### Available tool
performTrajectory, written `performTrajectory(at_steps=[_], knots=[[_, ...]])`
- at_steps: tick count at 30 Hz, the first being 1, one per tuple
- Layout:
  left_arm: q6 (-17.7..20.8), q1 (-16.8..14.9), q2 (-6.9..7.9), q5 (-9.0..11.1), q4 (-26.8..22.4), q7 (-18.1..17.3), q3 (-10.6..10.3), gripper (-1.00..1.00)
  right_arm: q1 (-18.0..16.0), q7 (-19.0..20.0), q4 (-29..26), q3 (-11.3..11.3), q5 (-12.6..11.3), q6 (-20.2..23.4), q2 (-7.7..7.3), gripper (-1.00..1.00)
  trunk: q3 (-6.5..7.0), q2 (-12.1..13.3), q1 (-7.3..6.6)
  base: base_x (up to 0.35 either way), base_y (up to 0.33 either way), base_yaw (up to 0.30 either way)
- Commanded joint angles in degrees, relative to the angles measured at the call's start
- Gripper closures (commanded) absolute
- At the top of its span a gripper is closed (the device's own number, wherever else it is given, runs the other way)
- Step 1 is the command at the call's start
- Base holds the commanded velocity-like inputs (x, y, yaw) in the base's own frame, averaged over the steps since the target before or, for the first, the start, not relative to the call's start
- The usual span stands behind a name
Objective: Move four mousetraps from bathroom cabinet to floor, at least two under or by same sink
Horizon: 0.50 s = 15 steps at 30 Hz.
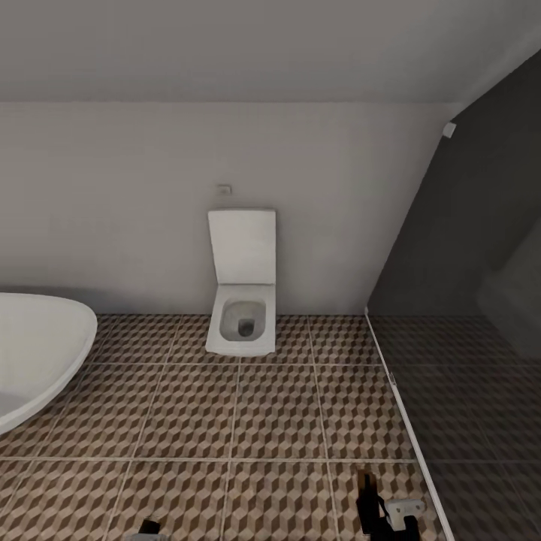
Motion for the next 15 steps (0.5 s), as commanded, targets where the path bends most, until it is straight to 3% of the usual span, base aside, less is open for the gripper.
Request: performTrajectory(at_steps=[1,8,15], knots=[[1.27,-0.44,0.09,0.1,-1.09,0.56,-0.39,1.0,-0.04,-0.19,-1.0,0.49,-0.67,0.85,-0.05,1.0,-0.09,-0.09,0.03,0.0,0.0,0.0],[12.66,-5.05,0.4,0.07,-8.06,0.62,-0.22,1.0,-0.02,-0.29,-7.45,0.48,-0.67,7.98,0.09,1.0,-0.09,-0.09,0.03,0.0,0.0,0.0],[23.42,-14.88,0.37,0.07,-9.99,0.57,-0.1,1.0,-0.06,-2.5,-18.68,0.45,-0.67,18.58,0.63,1.0,-0.09,-0.09,0.03,0.0,0.0,0.0]])
